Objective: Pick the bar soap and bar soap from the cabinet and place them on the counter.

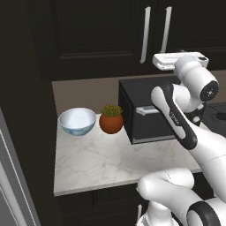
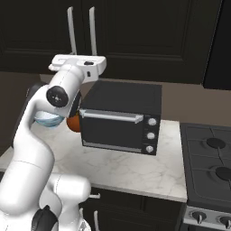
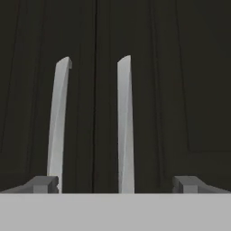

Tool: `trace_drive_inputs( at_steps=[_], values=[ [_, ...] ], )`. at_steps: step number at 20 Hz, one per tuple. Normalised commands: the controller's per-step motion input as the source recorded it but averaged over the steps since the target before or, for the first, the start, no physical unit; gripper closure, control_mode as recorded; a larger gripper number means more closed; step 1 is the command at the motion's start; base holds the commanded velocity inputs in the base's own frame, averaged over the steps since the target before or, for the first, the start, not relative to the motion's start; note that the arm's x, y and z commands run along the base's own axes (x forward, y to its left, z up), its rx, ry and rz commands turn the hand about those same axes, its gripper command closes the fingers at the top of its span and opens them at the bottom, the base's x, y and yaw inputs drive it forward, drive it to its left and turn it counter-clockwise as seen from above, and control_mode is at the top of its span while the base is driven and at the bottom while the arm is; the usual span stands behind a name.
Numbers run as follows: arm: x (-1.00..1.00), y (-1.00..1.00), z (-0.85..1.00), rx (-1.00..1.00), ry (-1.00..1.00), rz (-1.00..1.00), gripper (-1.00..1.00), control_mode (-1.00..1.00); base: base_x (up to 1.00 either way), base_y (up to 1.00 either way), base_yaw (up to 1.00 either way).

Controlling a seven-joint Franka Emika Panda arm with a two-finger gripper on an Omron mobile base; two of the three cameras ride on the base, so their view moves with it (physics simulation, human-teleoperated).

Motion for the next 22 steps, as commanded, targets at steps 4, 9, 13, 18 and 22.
trace_drive_inputs(
  at_steps=[4, 9, 13, 18, 22],
  values=[
    [0.18, 0.0, 0.0, 0.0, 0.0, 0.0, -1.0, -1.0, 0.0, 0.0, 0.0],
    [0.19, 0.0, 0.0, 0.0, 0.0, 0.0, -1.0, -1.0, 0.0, 0.0, 0.0],
    [0.21, 0.0, 0.0, 0.0, 0.0, 0.0, -1.0, -1.0, 0.0, 0.0, 0.0],
    [0.18, -0.04, 0.0, 0.0, 0.0, 0.0, -1.0, -1.0, 0.0, 0.0, 0.0],
    [0.17, -0.09, 0.0, 0.0, 0.0, 0.0, -1.0, -1.0, 0.0, 0.0, 0.0]
  ],
)
